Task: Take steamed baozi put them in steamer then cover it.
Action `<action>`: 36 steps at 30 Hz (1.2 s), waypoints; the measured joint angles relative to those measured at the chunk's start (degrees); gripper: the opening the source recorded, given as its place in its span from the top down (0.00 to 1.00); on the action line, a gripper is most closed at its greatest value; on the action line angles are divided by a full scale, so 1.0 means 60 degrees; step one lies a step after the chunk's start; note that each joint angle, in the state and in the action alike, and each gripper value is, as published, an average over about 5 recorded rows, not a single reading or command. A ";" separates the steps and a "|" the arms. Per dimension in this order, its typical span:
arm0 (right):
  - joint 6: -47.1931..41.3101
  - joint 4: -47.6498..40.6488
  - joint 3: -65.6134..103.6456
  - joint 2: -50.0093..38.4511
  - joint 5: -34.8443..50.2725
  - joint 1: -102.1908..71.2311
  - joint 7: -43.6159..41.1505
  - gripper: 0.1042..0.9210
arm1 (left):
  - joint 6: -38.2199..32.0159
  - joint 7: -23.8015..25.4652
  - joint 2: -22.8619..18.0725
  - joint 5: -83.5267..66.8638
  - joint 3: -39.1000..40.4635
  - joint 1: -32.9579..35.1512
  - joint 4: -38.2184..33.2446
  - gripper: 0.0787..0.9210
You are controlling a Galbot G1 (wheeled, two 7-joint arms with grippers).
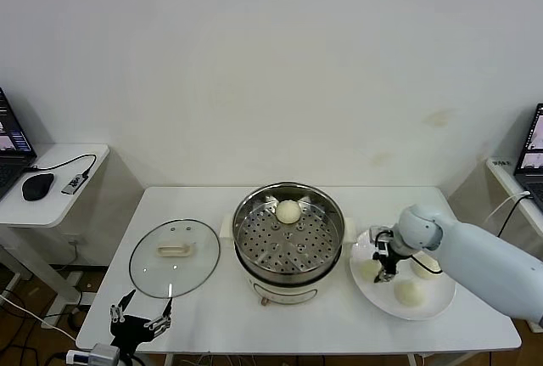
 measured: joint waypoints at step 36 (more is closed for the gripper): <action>-0.1670 0.0281 -0.4253 0.2992 0.4799 0.7052 -0.0529 0.47 | 0.0020 -0.0012 0.0053 0.0238 -0.0092 -0.0301 -0.0548 0.12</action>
